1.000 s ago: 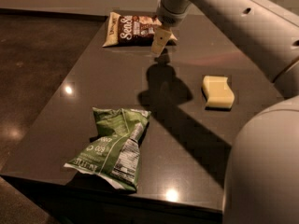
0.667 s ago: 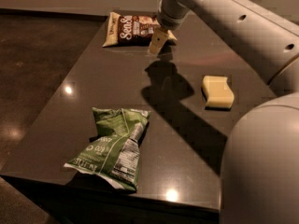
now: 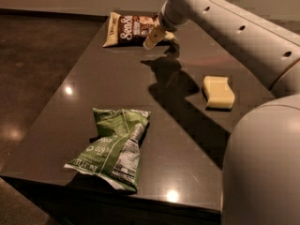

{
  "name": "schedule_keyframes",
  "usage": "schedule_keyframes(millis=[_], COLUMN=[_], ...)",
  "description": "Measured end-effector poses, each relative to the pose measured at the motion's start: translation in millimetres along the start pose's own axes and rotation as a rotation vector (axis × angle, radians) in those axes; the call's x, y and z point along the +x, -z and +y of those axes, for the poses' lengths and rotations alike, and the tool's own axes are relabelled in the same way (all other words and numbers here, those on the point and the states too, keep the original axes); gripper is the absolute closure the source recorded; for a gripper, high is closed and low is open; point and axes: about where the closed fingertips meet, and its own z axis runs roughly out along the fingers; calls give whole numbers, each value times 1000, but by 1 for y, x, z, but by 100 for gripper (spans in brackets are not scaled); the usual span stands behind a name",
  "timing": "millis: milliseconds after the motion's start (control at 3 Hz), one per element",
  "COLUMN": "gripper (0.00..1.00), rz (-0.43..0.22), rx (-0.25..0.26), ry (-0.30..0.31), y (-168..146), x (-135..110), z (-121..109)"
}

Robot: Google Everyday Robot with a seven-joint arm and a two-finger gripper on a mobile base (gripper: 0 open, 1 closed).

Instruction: Pick brown chip bag

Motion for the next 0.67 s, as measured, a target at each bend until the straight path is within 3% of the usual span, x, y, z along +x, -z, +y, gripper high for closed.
schedule_keyframes(millis=[667], gripper=[0], rz=[-17], rx=[40], ry=[-182], y=[-36], x=[-1], z=[-12])
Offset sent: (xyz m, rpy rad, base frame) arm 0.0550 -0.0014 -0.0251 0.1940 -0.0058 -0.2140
